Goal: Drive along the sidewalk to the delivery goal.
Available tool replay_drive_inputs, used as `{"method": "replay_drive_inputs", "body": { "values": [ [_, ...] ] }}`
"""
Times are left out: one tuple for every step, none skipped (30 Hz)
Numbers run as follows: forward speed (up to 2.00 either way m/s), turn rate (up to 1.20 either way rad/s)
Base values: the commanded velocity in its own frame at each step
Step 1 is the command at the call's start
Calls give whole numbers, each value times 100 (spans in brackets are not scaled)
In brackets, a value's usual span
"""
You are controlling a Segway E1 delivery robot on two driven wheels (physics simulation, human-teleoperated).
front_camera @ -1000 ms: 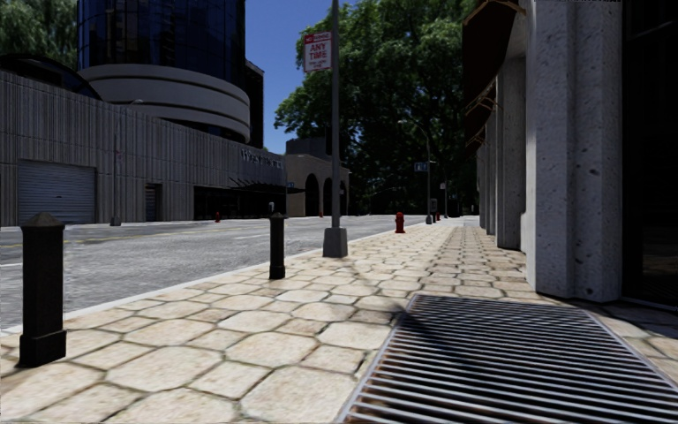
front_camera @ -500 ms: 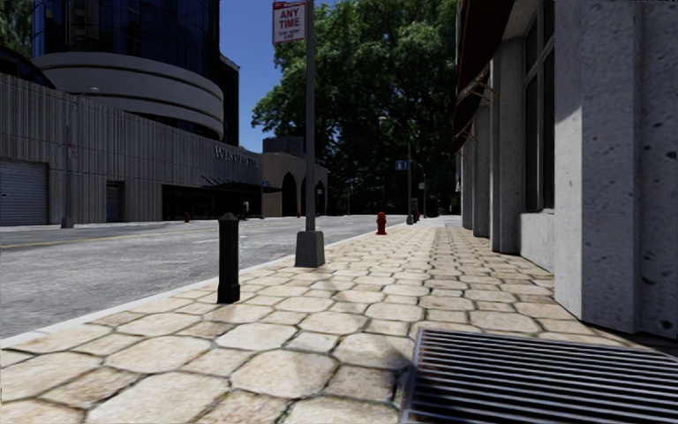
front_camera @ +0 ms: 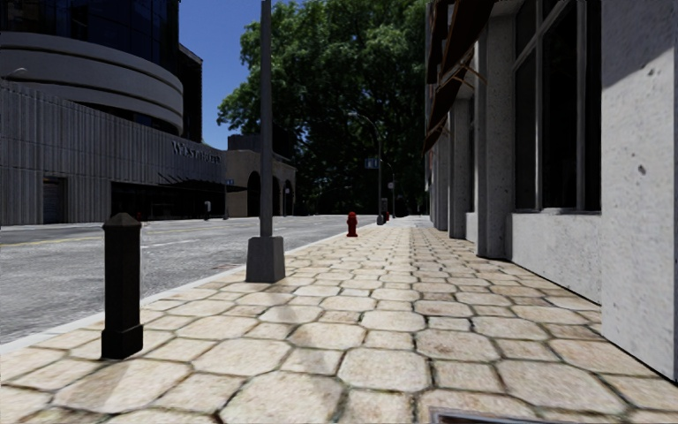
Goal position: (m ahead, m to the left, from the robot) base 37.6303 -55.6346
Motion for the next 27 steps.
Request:
{"method": "replay_drive_inputs", "body": {
  "values": [
    [200,-32],
    [200,-32],
    [200,-32],
    [200,-32],
    [200,-32],
    [200,-32],
    [200,-32],
    [200,-32],
    [200,-32],
    [200,-32],
    [200,-32],
    [200,-32],
    [200,-32],
    [200,-32],
    [200,-32],
    [200,-32],
    [200,-32],
    [200,-32],
    [200,-32],
    [200,-32],
    [200,-32],
    [200,-32],
    [200,-32],
    [200,-32],
    [200,-31],
    [200,-23],
    [200,-23]
  ]
}}
